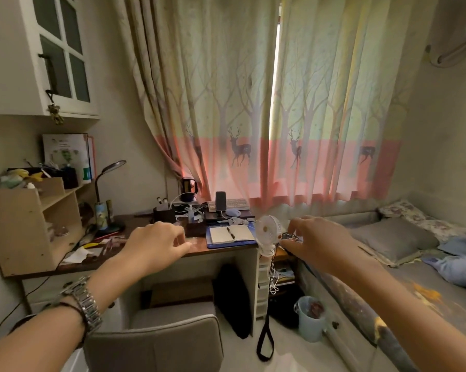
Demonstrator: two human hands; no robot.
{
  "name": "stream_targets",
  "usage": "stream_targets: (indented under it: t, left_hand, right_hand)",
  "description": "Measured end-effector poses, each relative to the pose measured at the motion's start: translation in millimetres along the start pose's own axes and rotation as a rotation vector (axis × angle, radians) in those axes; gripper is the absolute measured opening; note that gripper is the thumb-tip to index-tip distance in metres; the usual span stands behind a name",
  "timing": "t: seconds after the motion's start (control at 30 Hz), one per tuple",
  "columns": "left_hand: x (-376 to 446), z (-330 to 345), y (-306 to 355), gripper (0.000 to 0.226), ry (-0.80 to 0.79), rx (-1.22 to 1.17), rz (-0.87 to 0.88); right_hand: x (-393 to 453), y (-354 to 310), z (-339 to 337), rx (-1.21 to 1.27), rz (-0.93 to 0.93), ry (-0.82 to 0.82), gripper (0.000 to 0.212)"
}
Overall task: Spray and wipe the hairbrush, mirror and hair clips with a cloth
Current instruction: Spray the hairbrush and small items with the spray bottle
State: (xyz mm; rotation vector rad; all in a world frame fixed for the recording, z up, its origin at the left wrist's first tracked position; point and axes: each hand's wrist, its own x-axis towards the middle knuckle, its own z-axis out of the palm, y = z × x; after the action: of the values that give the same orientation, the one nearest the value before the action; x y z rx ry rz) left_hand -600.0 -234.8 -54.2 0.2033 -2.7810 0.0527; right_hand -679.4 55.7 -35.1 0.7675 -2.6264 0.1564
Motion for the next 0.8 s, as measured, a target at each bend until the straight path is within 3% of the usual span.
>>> stream_targets:
  t: [0.47, 0.8]
  left_hand:
    - [219, 86, -64, 0.03, -0.037, -0.016, 0.099]
    - [332, 157, -62, 0.033, -0.073, -0.032, 0.03]
  right_hand:
    - [202, 12, 105, -0.027, 0.023, 0.031, 0.037]
    - [314, 66, 178, 0.002, -0.05, -0.018, 0.037]
